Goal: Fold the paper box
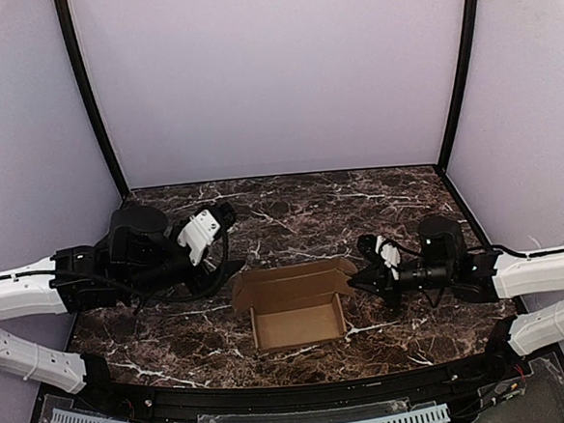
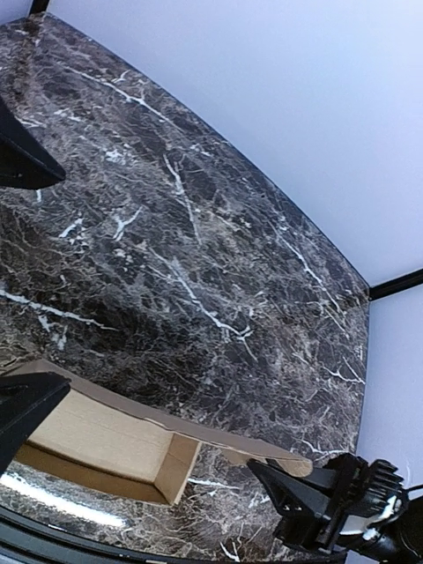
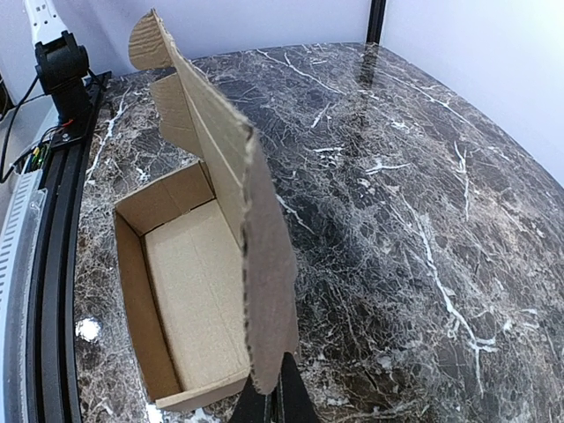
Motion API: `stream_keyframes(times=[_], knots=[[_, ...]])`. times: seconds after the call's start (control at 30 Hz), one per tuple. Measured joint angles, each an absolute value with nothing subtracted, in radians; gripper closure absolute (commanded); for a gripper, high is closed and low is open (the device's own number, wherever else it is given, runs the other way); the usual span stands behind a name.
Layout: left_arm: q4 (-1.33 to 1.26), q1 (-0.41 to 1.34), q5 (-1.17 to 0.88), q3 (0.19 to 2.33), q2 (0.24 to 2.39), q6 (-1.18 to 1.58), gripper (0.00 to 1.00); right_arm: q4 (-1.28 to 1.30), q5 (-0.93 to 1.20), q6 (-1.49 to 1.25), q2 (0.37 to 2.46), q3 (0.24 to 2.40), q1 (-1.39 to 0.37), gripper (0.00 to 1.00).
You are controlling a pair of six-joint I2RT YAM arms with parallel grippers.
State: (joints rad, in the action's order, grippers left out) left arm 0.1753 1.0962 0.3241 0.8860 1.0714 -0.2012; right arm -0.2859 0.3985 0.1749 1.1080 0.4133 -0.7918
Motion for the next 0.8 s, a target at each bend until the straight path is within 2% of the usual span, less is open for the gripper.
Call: stream_keyframes(times=[0.23,0.47,0.8], knots=[[0.175,1.011,0.261,0.720,0.953,-0.079,0.33,-0.258,0.392,0.172,1.104,0.417,-0.792,1.00],[0.169,1.002,0.187,0.601,0.830,0.065,0.40,-0.236,0.388,0.167,1.101,0.429,-0.792,1.00],[0.077,0.968,0.017,0.458,0.848,0.187,0.50,-0.222,0.400,0.157,1.088,0.432,-0.792,1.00]])
